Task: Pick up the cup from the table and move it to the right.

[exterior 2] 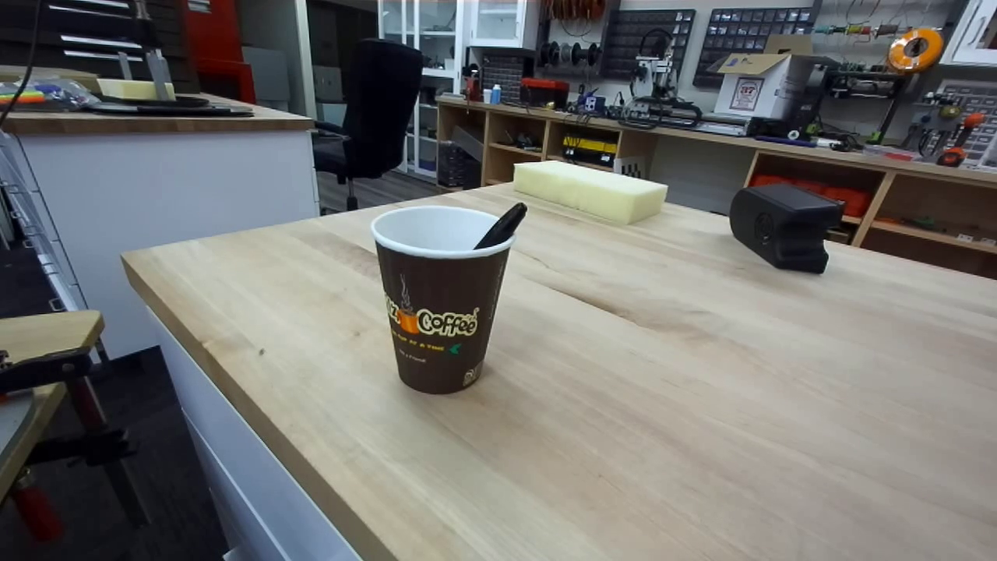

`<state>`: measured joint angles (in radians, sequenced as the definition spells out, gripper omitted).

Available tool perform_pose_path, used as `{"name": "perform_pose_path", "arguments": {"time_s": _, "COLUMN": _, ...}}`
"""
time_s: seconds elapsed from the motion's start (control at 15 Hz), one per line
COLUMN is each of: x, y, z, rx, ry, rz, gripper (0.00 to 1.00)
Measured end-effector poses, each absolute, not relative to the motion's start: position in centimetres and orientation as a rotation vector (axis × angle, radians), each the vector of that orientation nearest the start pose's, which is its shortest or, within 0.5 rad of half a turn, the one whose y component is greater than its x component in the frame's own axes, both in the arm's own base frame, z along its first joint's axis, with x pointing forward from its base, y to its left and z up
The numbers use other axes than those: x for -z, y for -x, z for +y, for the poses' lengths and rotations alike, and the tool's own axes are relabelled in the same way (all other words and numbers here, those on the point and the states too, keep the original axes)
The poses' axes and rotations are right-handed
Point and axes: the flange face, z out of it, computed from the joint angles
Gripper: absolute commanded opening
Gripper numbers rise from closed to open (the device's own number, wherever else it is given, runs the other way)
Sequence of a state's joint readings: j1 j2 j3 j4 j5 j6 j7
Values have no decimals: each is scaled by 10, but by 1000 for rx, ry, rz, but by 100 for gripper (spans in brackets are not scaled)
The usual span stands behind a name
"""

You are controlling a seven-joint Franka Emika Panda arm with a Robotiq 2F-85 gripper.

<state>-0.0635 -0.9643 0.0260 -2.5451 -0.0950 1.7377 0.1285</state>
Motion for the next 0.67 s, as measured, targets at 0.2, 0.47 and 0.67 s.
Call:
{"name": "perform_pose_path", "arguments": {"time_s": 0.2, "x": -555, "y": -288, "z": -41, "rx": 242, "ry": 3249, "rz": 231, "gripper": 100}}
{"name": "perform_pose_path", "arguments": {"time_s": 0.47, "x": -535, "y": -321, "z": -59, "rx": 298, "ry": 3228, "rz": 126, "gripper": 100}}
{"name": "perform_pose_path", "arguments": {"time_s": 0.67, "x": -516, "y": -348, "z": -70, "rx": 342, "ry": 3190, "rz": 63, "gripper": 100}}
